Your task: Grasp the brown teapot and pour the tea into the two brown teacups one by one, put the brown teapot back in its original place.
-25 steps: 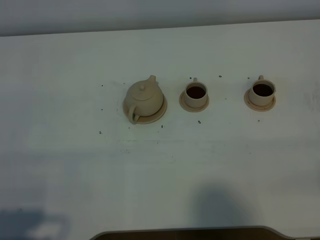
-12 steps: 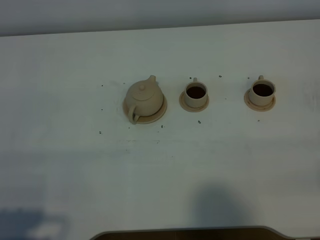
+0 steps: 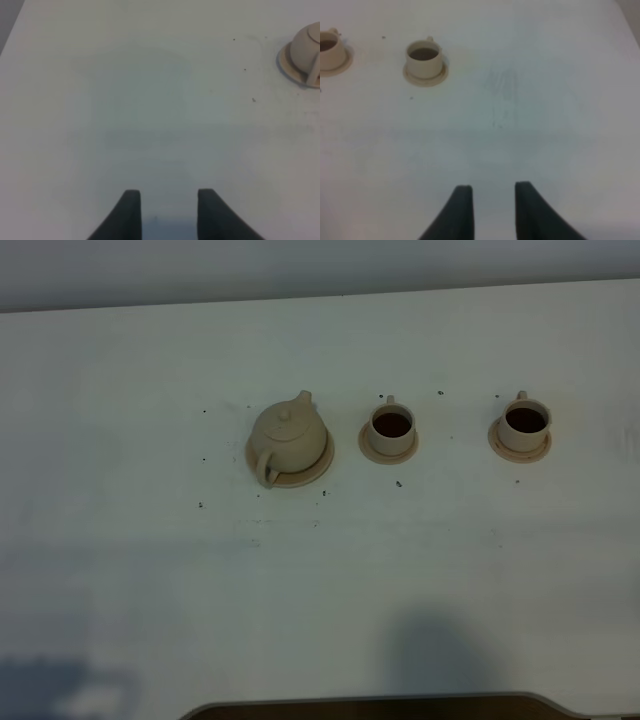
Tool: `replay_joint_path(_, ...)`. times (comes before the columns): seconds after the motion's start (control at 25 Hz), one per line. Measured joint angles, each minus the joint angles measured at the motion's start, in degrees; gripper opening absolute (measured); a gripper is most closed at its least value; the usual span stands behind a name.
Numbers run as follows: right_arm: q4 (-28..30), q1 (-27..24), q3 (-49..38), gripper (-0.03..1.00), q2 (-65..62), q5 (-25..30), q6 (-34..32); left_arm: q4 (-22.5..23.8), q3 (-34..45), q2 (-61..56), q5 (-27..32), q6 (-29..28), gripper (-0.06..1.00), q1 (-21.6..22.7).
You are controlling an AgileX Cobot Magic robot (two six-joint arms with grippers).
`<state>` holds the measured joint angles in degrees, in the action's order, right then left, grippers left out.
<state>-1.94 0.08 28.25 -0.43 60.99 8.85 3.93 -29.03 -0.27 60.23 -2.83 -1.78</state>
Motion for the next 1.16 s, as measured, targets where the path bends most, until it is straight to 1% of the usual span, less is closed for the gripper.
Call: replay_joint_path(1.16,0.0,0.0,0.0,0.23,0.0,0.0,0.0,0.0,0.0,0.1,0.0,0.0,0.27,0.0)
